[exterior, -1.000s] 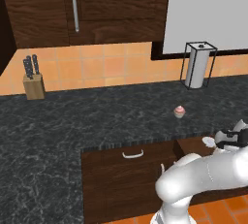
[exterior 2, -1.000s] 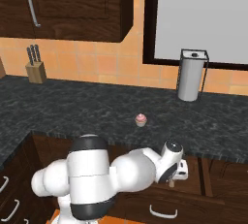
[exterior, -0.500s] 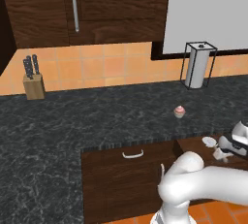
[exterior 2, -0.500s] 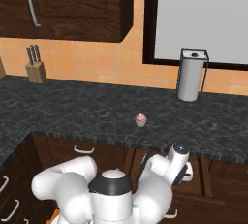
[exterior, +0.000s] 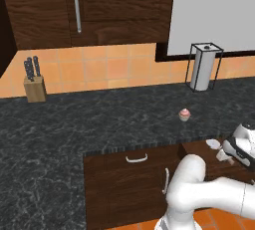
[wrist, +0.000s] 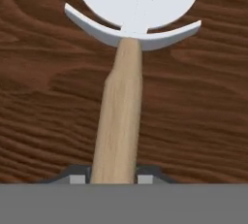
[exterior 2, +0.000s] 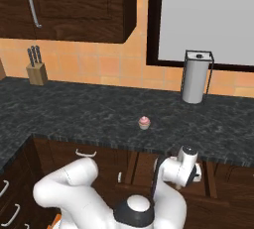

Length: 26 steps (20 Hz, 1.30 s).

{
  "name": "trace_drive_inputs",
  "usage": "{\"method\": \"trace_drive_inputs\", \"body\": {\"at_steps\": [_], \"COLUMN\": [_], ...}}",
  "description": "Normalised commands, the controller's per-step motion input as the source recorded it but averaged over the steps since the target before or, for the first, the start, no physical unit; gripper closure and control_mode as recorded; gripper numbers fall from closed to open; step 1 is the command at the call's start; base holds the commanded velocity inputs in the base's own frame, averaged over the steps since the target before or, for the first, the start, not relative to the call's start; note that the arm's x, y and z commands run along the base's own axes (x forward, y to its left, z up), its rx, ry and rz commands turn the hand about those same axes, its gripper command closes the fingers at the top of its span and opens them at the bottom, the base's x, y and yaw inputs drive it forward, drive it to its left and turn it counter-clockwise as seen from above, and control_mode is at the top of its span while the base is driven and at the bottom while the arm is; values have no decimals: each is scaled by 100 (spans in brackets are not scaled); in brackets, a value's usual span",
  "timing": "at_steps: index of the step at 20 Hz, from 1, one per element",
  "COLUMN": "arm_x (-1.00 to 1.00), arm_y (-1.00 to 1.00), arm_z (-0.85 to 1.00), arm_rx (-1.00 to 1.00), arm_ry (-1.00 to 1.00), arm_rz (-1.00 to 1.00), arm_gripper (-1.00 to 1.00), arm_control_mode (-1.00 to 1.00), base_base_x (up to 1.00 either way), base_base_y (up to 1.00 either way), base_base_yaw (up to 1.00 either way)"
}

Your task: Pick the pizza cutter from the drawer and place it on the counter.

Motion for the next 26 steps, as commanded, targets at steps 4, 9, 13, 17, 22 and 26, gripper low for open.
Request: {"method": "trace_drive_inputs", "body": {"at_steps": [4, 9, 13, 17, 22, 26], "arm_x": [-49, -91, -32, -16, -5, -31], "arm_y": [-55, -20, 0, 3, 20, 0], "arm_z": [-34, 53, 95, 80, 7, 25], "arm_rx": [4, 9, 7, 0, -7, -1], "arm_ry": [4, -8, 3, 21, 9, 0], "arm_rz": [9, 17, 17, 23, 47, 57], "arm_gripper": [100, 100, 100, 100, 100, 100], "arm_control_mode": [-100, -100, -100, -100, -100, -100], "base_base_x": [0, 0, 0, 0, 0, 0], "base_base_y": [0, 0, 0, 0, 0, 0], "base_base_yaw": [0, 0, 0, 0, 0, 0]}}
